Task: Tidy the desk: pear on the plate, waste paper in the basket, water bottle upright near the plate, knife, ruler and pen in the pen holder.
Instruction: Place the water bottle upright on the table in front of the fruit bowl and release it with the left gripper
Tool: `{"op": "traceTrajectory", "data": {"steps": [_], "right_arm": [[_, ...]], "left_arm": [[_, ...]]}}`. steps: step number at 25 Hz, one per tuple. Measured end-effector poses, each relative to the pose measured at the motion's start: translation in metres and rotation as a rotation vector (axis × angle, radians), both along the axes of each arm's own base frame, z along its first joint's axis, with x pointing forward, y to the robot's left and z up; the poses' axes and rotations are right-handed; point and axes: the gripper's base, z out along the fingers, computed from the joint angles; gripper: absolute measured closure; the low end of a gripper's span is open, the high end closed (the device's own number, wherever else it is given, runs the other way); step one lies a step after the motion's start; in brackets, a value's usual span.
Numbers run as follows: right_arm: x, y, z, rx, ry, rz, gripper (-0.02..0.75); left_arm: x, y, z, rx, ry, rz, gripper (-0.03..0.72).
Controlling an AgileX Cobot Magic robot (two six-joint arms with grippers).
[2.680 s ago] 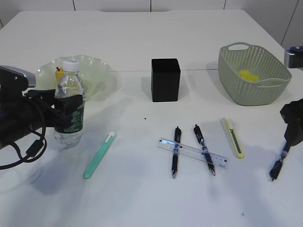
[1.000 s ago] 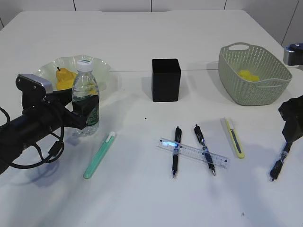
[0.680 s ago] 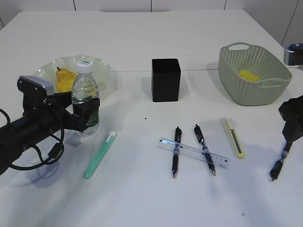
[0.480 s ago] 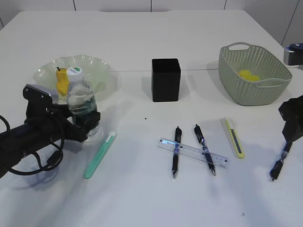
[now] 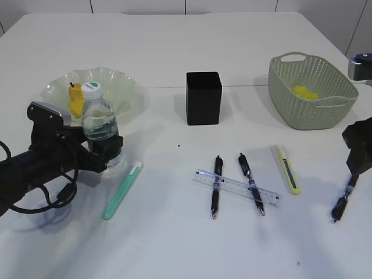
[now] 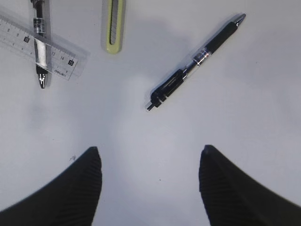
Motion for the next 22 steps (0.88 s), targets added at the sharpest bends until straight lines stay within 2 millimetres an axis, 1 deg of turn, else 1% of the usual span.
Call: {"op": "traceTrajectory", "data": {"steps": [10,12,17,22], "right_arm": [[0.0,0.0,0.0,0.0,0.0,0.0,0.256],[0.0,0.0,0.0,0.0,0.0,0.0,0.256],[0.0,0.0,0.0,0.0,0.0,0.0,0.256],[0.0,0.0,0.0,0.0,-0.002,0.0,0.256]], "left_arm": [[0.002,0.0,0.024,-0.004,-0.071,-0.002,0.083],[0.003,-0.001,0.031,0.0,-0.098,-0.003,0.083],[0.003,-0.001,0.055,-0.008,-0.166,-0.003,0.083],[0.001,0.0,0.087,-0.024,-0.256,0.0,0.083]]}}
